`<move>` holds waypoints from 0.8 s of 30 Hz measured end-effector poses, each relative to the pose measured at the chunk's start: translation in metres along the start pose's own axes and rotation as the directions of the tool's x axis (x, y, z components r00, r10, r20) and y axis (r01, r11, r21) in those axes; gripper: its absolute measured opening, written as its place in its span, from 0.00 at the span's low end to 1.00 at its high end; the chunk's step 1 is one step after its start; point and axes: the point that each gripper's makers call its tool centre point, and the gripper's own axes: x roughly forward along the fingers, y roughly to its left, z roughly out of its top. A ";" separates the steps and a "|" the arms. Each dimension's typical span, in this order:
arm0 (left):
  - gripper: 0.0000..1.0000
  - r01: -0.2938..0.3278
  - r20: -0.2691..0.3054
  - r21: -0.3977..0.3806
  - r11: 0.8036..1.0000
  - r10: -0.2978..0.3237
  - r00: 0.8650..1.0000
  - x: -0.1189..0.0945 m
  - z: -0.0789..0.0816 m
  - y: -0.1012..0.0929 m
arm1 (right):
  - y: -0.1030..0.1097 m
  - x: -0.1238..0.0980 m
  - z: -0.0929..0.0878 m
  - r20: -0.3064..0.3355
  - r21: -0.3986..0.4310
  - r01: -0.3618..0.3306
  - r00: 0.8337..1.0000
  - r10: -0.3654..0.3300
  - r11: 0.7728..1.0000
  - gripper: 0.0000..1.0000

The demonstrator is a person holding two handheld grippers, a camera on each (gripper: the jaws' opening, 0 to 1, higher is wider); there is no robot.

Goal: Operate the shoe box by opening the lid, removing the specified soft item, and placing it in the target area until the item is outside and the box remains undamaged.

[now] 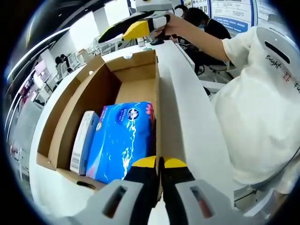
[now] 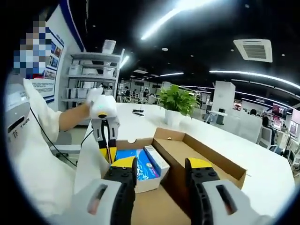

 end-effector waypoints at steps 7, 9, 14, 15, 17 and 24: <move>0.01 0.004 -0.002 -0.004 1.000 -0.004 1.000 0.000 0.000 -0.001 | 0.008 0.007 0.003 -0.029 -0.024 -0.052 0.998 0.051 0.998 0.41; 0.01 0.006 -0.004 -0.007 1.000 -0.006 1.000 0.000 -0.001 -0.001 | 0.011 0.010 0.005 -0.031 -0.019 -0.076 0.997 0.075 0.997 0.41; 0.01 0.005 -0.003 -0.006 1.000 -0.005 1.000 0.000 -0.001 -0.001 | 0.025 0.025 -0.002 -0.123 -0.042 -0.145 0.983 0.139 0.989 0.47; 0.01 0.006 -0.003 -0.006 1.000 -0.006 1.000 0.000 -0.001 -0.001 | 0.027 0.030 -0.004 -0.151 -0.075 -0.154 0.978 0.142 0.985 0.48; 0.01 0.008 -0.005 -0.008 1.000 -0.008 1.000 0.000 -0.001 -0.001 | 0.029 0.035 -0.005 -0.178 -0.094 -0.162 0.973 0.144 0.982 0.48; 0.01 0.006 -0.004 -0.008 1.000 -0.006 1.000 -0.001 -0.001 0.000 | 0.034 0.051 -0.014 -0.243 -0.098 -0.219 0.951 0.190 0.971 0.49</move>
